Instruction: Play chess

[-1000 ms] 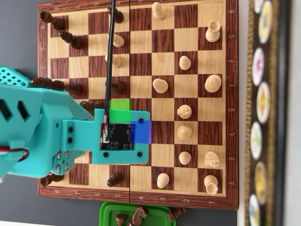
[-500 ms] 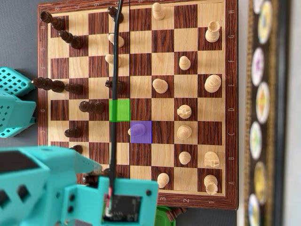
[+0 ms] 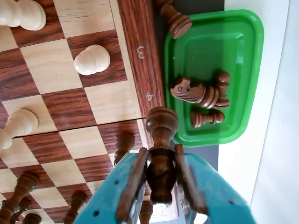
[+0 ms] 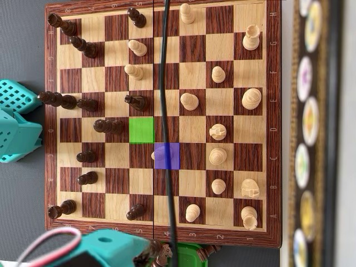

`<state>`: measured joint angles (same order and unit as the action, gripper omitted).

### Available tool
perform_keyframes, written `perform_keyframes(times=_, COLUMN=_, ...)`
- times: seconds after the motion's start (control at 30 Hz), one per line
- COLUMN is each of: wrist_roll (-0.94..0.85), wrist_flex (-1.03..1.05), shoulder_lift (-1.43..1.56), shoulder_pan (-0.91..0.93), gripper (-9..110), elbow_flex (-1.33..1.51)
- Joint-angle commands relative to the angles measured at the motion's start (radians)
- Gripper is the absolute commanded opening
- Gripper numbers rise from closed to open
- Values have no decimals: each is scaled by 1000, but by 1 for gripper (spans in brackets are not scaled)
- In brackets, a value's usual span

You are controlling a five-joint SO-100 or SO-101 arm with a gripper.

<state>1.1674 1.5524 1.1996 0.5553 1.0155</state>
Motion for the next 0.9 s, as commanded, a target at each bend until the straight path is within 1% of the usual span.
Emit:
perform_keyframes(times=0.0, wrist_roll=-9, wrist_flex=-9, shoulder_lift=-29, shoulder_pan=15, gripper=8, elbow_flex=-98)
perform_keyframes(times=0.17, wrist_roll=-11, wrist_flex=-67, shoulder_lift=-101, shoulder_pan=14, gripper=8, elbow_flex=-140)
perform_keyframes(times=0.4, wrist_roll=-51, wrist_flex=-71, shoulder_lift=-152, shoulder_pan=32, gripper=8, elbow_flex=-184)
perform_keyframes(times=0.67, wrist_roll=-54, wrist_flex=-61, shoulder_lift=-153, shoulder_pan=40, gripper=8, elbow_flex=-181)
perform_keyframes(times=0.7, wrist_roll=-54, wrist_flex=-61, shoulder_lift=-152, shoulder_pan=37, gripper=9, elbow_flex=-181)
perform_keyframes(times=0.8, wrist_roll=-55, wrist_flex=-58, shoulder_lift=-152, shoulder_pan=31, gripper=17, elbow_flex=-176)
perform_keyframes(times=0.87, wrist_roll=-81, wrist_flex=-58, shoulder_lift=-150, shoulder_pan=23, gripper=19, elbow_flex=-176)
